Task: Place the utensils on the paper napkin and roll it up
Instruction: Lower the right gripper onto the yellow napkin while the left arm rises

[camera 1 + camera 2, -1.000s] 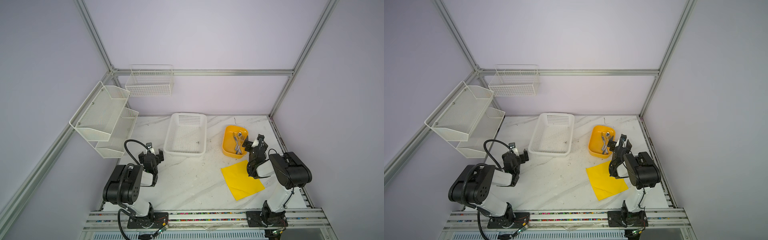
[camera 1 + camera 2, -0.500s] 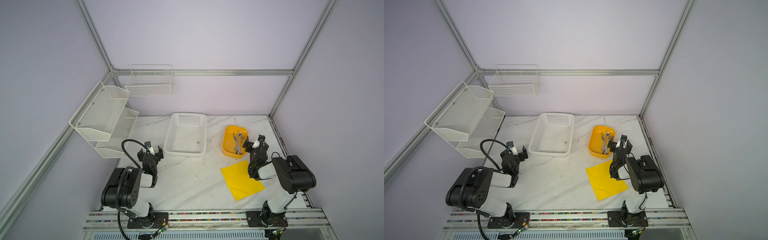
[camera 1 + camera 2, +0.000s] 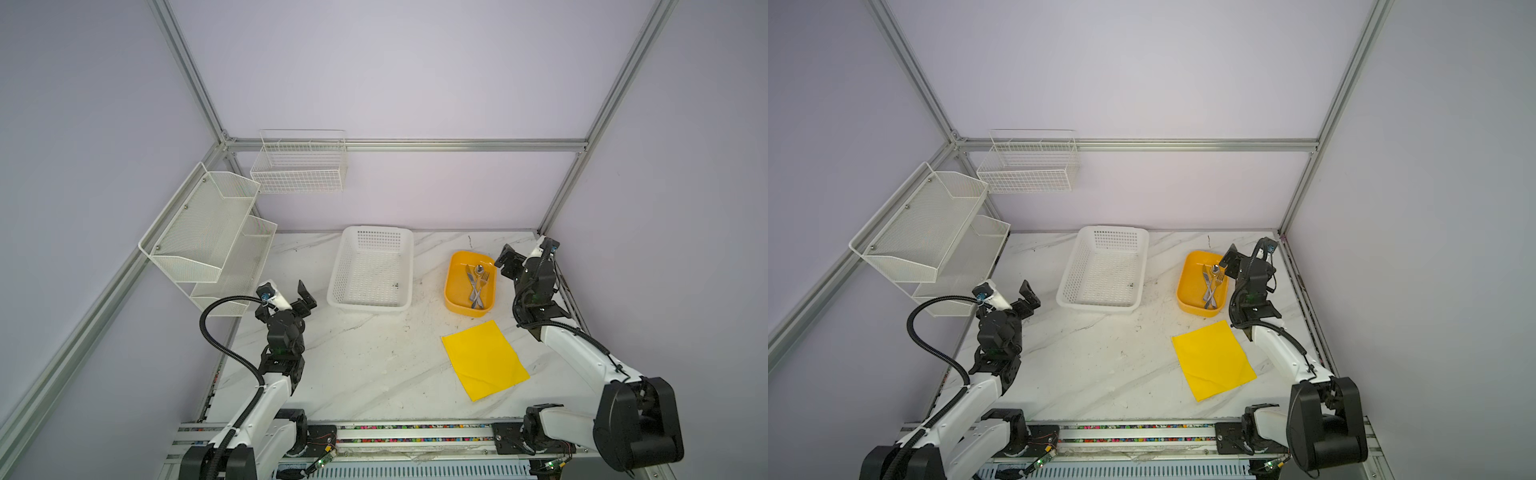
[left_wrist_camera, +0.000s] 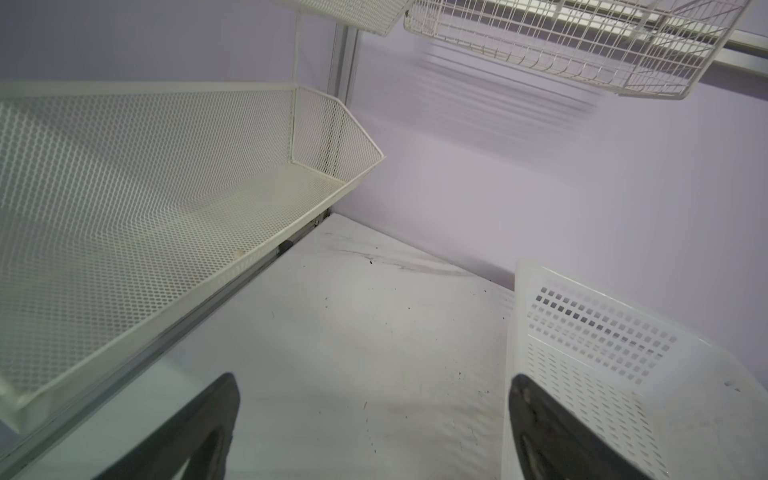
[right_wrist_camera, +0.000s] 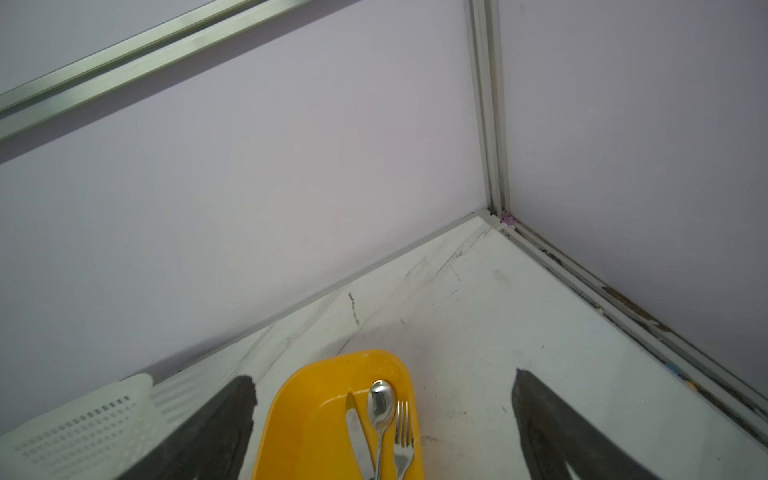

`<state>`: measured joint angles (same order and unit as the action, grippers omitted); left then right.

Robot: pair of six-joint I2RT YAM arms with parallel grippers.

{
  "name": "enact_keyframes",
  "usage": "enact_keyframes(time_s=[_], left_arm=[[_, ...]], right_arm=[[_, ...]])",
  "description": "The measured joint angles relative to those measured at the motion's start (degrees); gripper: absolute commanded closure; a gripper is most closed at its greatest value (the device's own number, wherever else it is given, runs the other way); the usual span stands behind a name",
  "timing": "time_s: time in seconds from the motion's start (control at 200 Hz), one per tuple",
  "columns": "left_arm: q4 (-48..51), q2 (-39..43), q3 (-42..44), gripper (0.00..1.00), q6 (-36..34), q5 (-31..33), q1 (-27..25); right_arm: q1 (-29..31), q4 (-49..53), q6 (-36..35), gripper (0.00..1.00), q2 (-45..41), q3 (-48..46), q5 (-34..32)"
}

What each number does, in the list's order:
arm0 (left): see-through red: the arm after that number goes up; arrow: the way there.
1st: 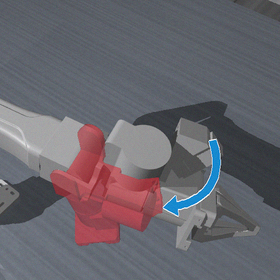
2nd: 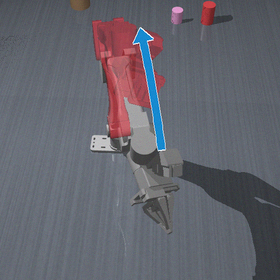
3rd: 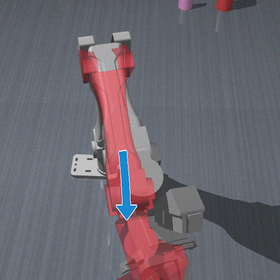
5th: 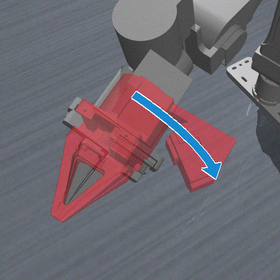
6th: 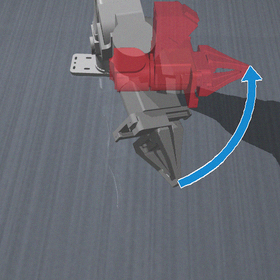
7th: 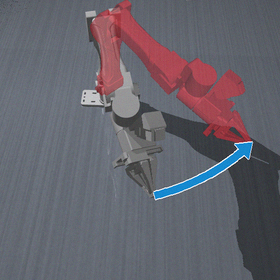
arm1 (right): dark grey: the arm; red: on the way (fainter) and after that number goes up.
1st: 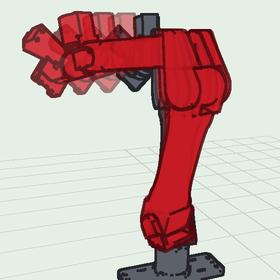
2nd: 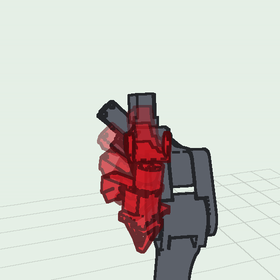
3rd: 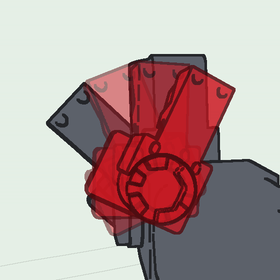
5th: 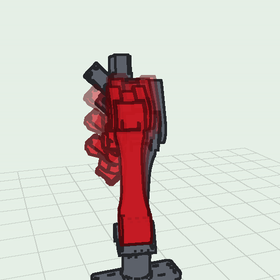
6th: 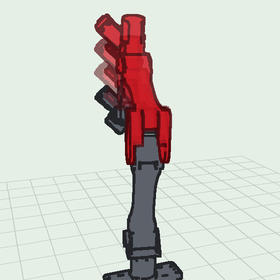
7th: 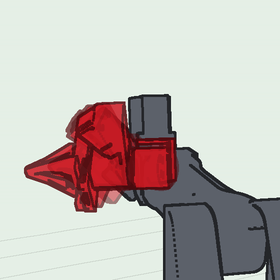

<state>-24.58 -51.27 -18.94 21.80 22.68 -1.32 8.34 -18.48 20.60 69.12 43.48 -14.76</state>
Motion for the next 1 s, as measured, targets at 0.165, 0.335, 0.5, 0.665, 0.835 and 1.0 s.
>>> enact_keyframes(time_s=[0.165, 0.335, 0.5, 0.665, 0.835, 1.0], left_arm=[[15.28, 7.85, -1.09, 0.00, 10.19, -4.42, 0.26], [19.10, 13.51, -1.09, 0.00, 12.20, -17.64, 0.28], [23.69, 13.05, -1.75, 0.00, 12.02, -29.16, 0.31], [27.10, 11.54, -3.08, 0.00, 11.74, -35.56, 0.28], [28.09, 11.15, -4.44, 0.00, 11.52, -38.34, 0.28], [28.68, 9.84, -5.05, 0.00, 11.45, -40.15, 0.28]], right_arm=[[0.00, 13.38, 6.05, 0.03, -5.55, -0.13, 9.03], [0.00, 24.55, 9.81, 0.27, -7.17, -0.46, 19.30], [0.00, 32.96, 13.66, 0.38, -8.94, -3.04, 26.34], [0.00, 39.63, 16.20, 0.41, -12.52, -6.21, 27.47], [0.09, 42.23, 15.91, 0.44, -12.83, -6.91, 30.73], [1.88, 43.47, 14.03, 0.46, -8.87, -7.15, 32.35]])
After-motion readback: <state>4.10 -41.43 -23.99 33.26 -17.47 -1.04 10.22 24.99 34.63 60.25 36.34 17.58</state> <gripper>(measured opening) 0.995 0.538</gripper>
